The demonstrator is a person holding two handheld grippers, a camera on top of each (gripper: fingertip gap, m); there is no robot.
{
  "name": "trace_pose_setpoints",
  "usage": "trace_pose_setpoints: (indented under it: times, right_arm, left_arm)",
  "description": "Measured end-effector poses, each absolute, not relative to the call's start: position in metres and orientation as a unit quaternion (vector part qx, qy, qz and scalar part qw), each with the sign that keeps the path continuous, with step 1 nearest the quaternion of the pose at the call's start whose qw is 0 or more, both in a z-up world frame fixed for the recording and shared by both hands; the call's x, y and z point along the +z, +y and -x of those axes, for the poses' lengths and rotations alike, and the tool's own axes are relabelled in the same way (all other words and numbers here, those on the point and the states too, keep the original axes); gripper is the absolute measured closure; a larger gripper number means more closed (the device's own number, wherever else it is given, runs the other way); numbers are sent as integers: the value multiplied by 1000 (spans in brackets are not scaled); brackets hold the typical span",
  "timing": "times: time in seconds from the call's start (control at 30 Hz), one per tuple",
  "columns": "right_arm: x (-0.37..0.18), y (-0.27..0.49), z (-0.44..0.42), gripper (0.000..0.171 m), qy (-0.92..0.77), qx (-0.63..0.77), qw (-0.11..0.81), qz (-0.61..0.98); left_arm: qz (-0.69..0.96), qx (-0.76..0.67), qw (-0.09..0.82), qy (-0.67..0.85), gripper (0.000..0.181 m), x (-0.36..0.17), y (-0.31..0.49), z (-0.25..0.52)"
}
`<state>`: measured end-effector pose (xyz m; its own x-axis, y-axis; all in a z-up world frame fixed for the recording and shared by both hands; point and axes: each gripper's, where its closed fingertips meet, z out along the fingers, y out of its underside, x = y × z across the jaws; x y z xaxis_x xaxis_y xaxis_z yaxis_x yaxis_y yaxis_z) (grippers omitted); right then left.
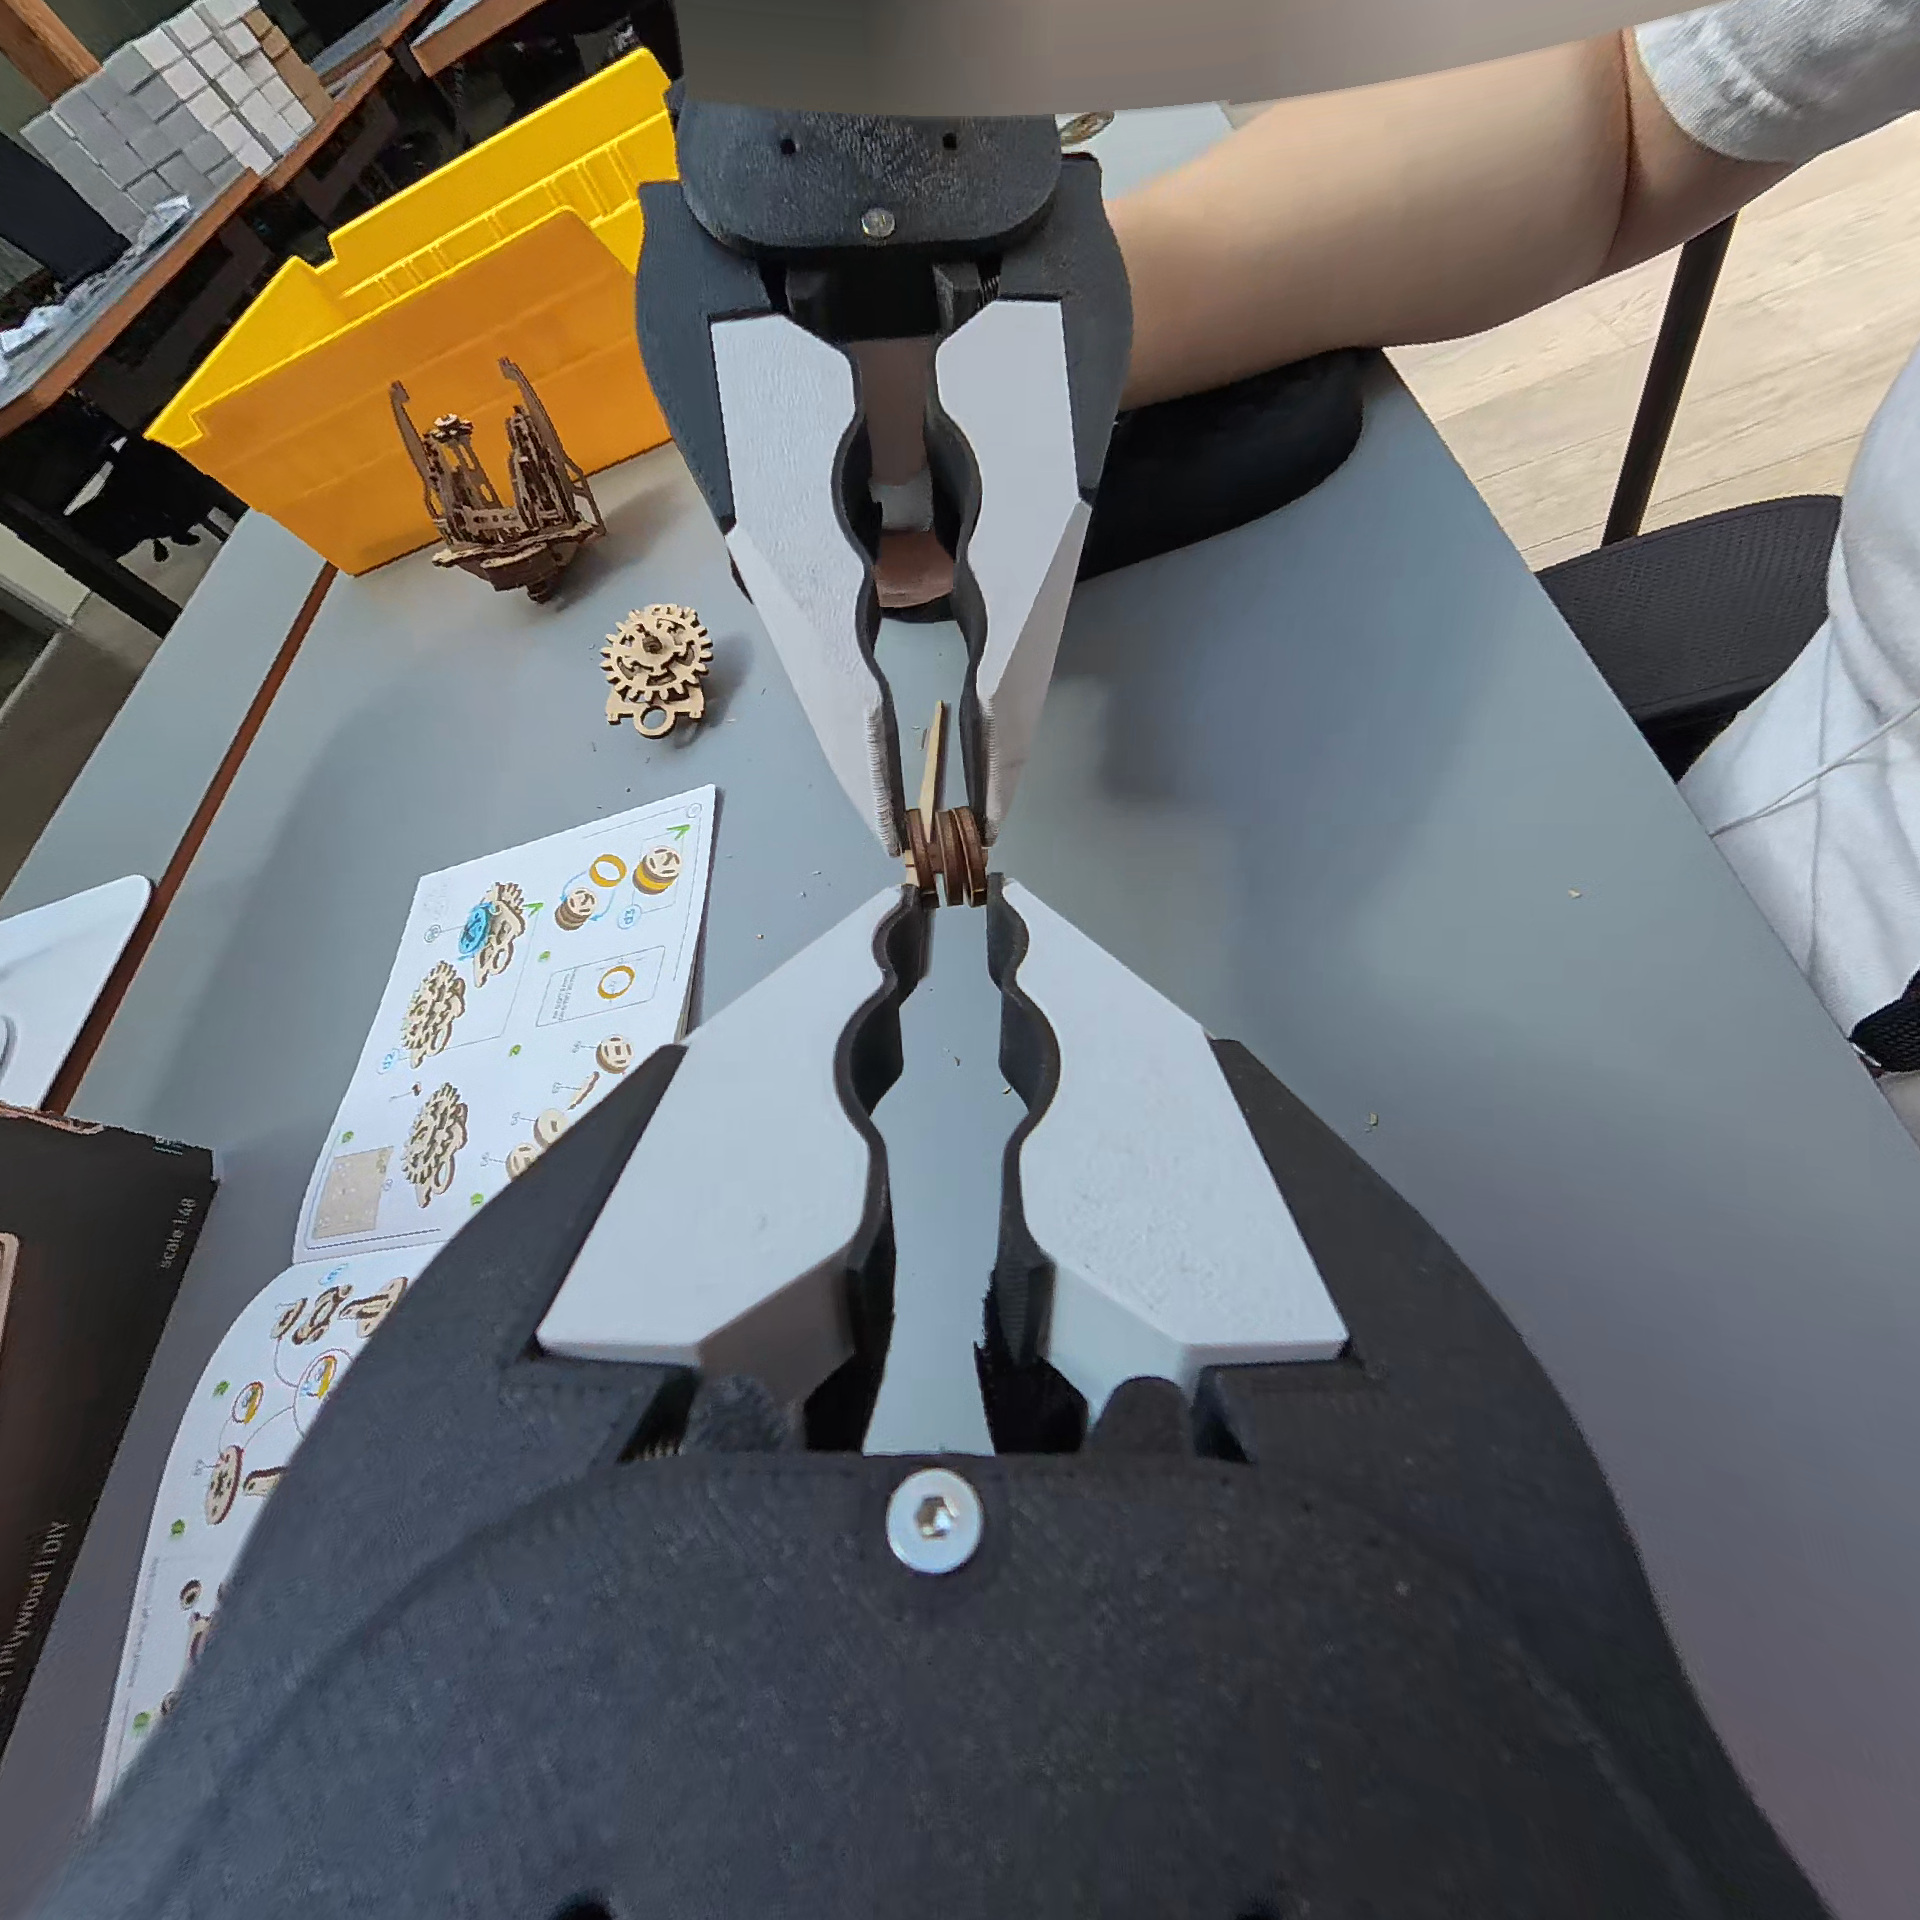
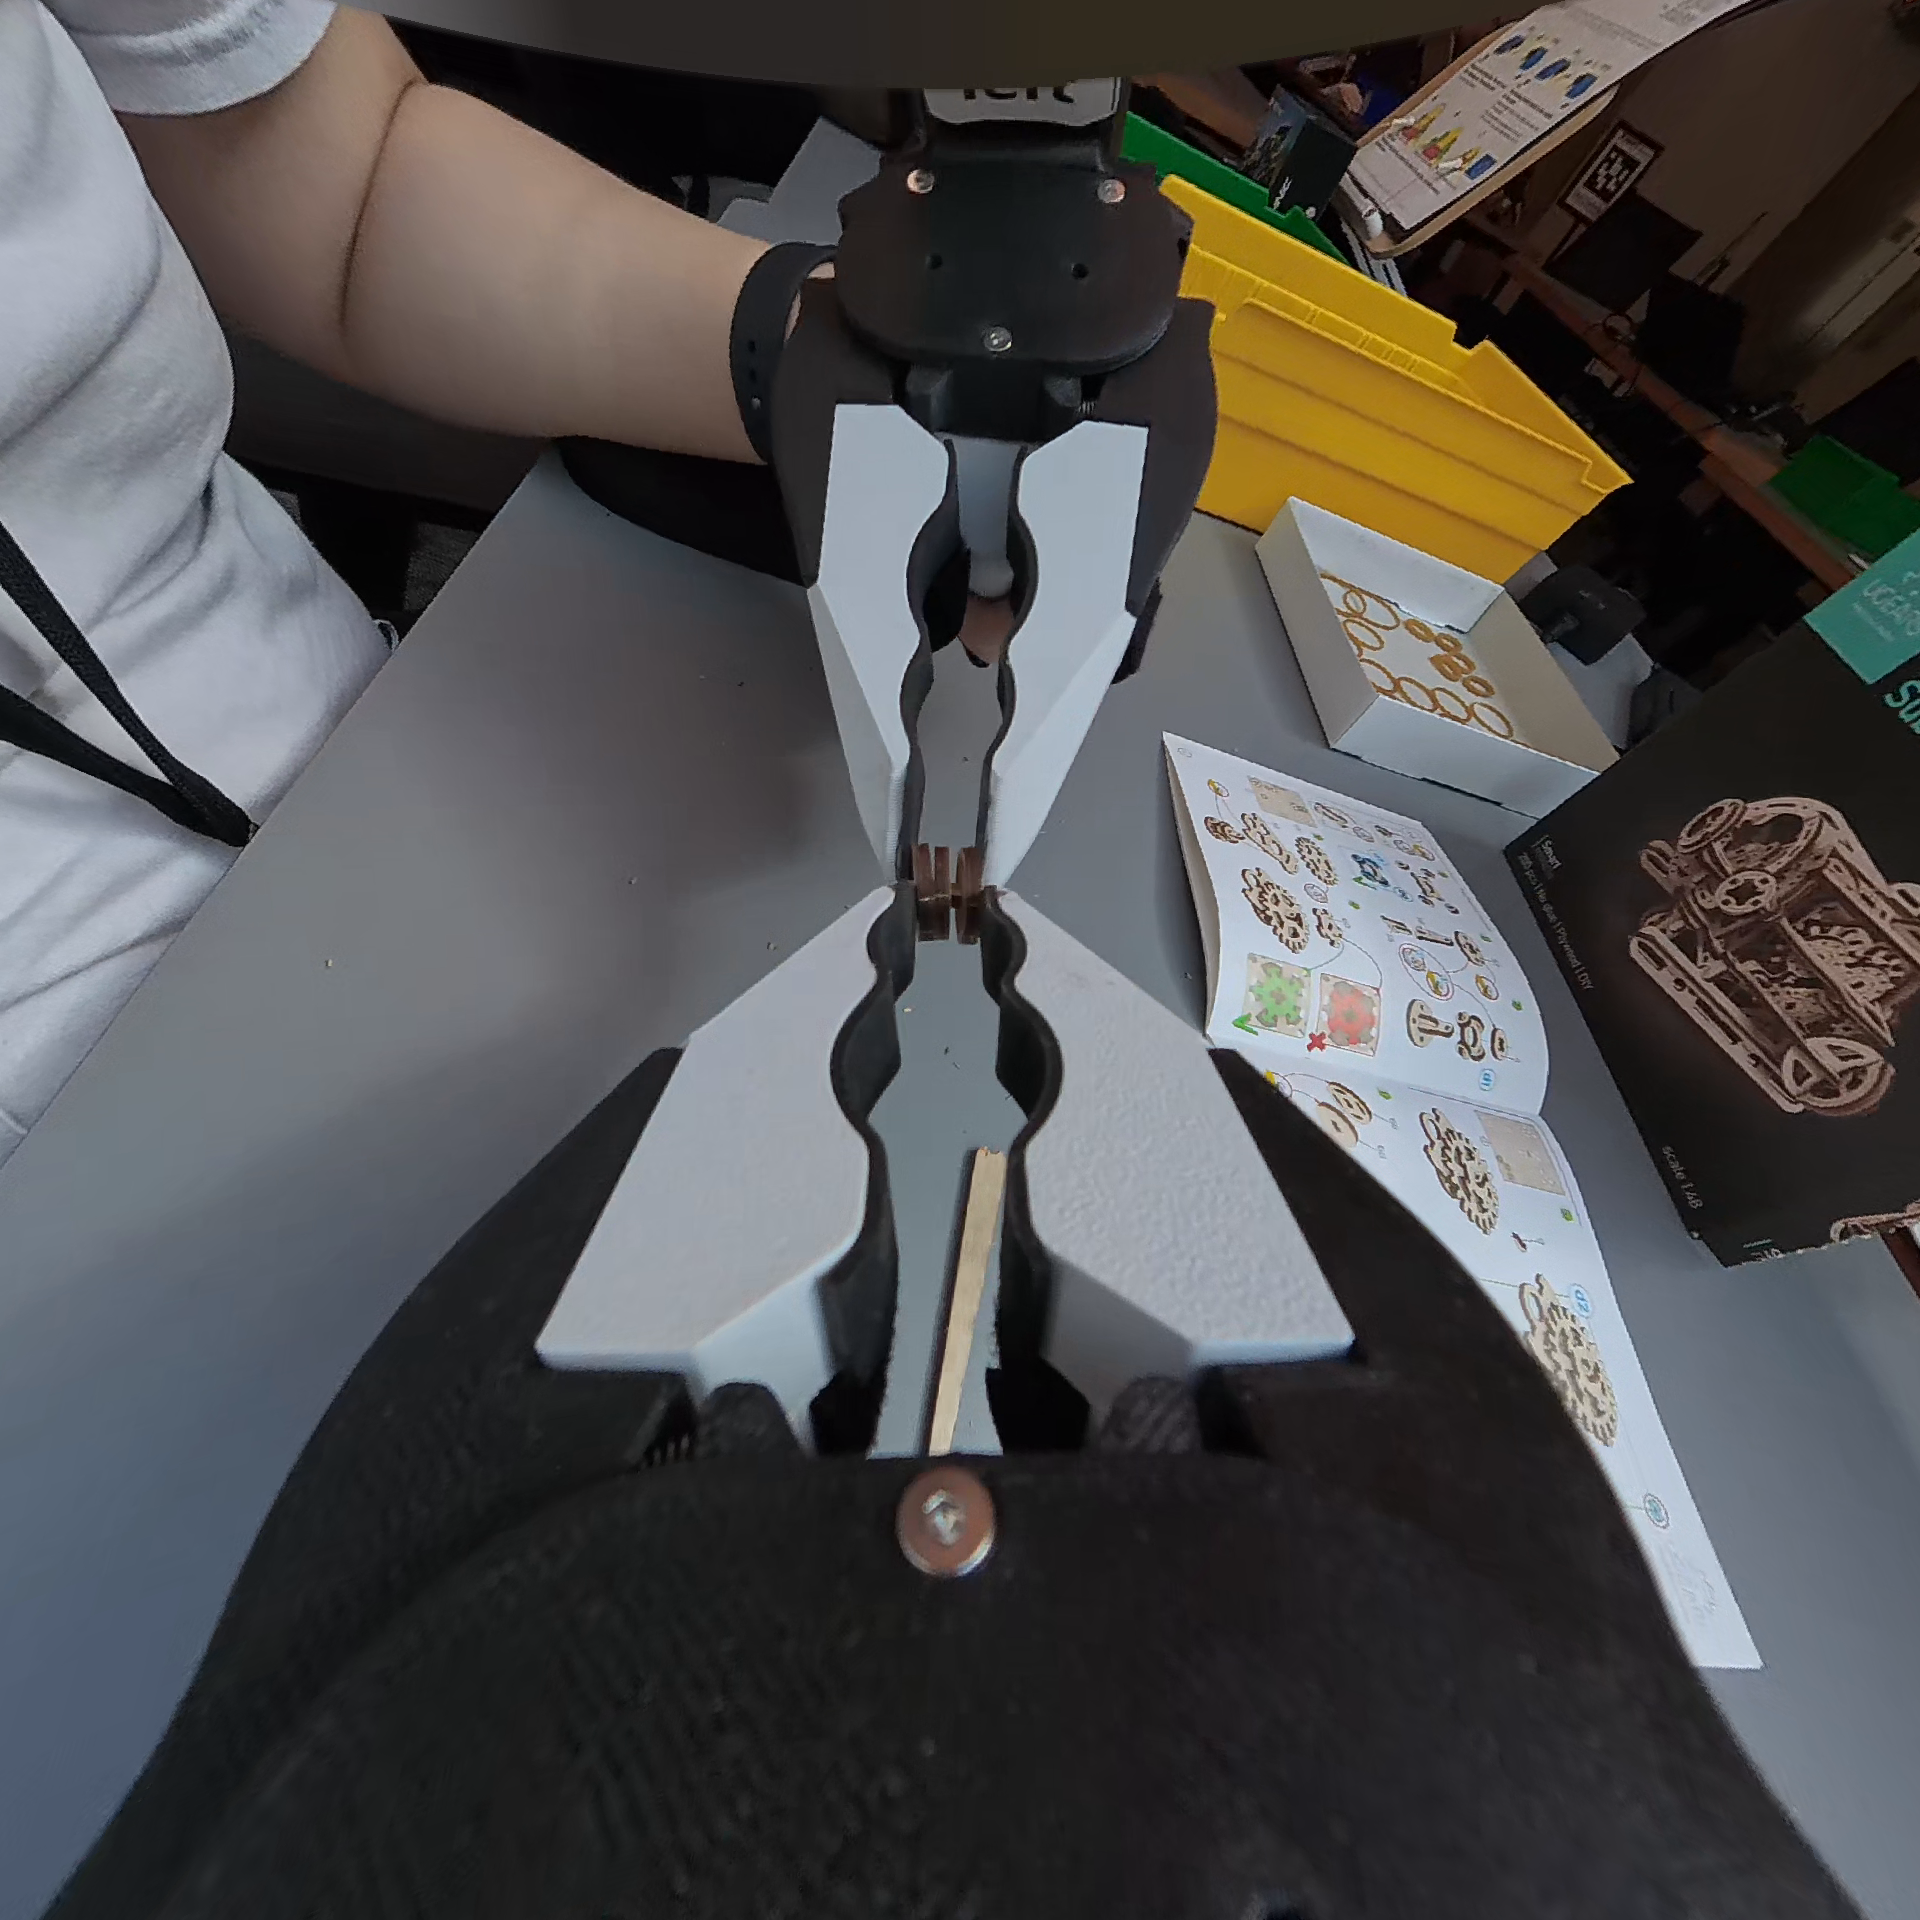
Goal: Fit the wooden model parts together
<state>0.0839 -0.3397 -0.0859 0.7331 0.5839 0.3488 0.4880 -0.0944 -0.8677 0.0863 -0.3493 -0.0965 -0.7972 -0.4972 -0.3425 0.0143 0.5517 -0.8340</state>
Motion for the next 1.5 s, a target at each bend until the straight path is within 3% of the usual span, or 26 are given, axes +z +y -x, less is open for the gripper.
trace_pose_setpoints:
  times: [0.63,1.5]
  right_arm:
    - [-104,-330,-91,159,-333,45,543,769]
    - [-83,-335,-89,160,-369,-28,577,728]
  left_arm:
    - [188,-459,280,822,171,-112,-340,-93]
    - [137,-440,376,804,172,-91,-344,-92]
